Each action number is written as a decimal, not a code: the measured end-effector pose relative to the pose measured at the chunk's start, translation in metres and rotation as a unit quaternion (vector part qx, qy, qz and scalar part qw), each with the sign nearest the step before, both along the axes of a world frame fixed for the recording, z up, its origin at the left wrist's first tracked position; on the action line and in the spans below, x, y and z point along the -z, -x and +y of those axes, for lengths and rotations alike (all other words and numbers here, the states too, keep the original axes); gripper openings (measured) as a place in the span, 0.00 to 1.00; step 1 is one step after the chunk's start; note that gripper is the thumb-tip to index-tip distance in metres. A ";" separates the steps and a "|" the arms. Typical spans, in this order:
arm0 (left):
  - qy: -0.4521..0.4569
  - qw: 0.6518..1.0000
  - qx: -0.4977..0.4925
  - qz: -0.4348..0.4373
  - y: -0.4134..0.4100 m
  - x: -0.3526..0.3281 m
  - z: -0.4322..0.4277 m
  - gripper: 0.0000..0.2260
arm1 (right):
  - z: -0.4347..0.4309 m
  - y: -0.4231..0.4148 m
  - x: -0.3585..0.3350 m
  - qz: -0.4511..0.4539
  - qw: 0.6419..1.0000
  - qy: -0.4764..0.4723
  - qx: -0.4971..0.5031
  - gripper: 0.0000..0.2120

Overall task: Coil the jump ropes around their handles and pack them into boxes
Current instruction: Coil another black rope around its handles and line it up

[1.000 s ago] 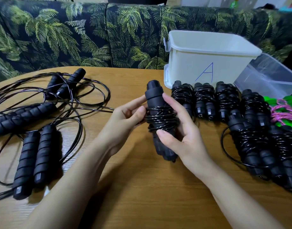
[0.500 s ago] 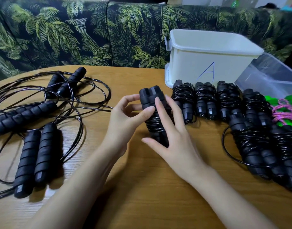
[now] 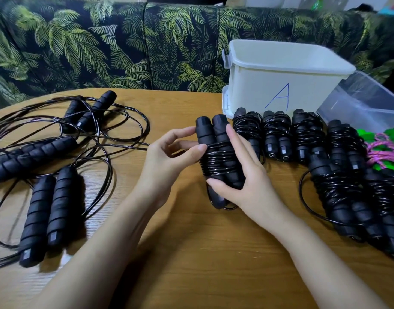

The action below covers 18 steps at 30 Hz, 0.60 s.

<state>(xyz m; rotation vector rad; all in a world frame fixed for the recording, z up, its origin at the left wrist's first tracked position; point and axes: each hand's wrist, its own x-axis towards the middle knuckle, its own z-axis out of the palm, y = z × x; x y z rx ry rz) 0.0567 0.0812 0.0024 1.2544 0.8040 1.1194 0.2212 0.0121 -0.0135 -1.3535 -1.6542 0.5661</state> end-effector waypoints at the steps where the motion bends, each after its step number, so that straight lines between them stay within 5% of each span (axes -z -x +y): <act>1: 0.006 1.000 -0.007 -0.005 -0.001 0.001 0.000 0.19 | 0.000 -0.001 -0.002 0.027 0.999 0.016 -0.015 0.44; 4: 0.027 0.999 -0.030 -0.019 -0.004 0.003 -0.002 0.17 | 0.001 -0.003 -0.002 0.046 0.998 0.039 -0.030 0.43; 9: 0.029 0.997 -0.069 -0.032 -0.011 0.007 -0.005 0.17 | -0.001 0.012 0.007 -0.133 0.988 -0.021 0.074 0.40; 12: 0.029 0.995 -0.088 -0.039 -0.013 0.009 -0.005 0.15 | 0.000 0.025 0.015 -0.160 0.978 -0.082 0.103 0.35; 18: -0.030 0.995 -0.090 -0.030 -0.019 0.012 -0.014 0.09 | 0.003 0.028 0.013 -0.262 0.935 -0.088 0.221 0.46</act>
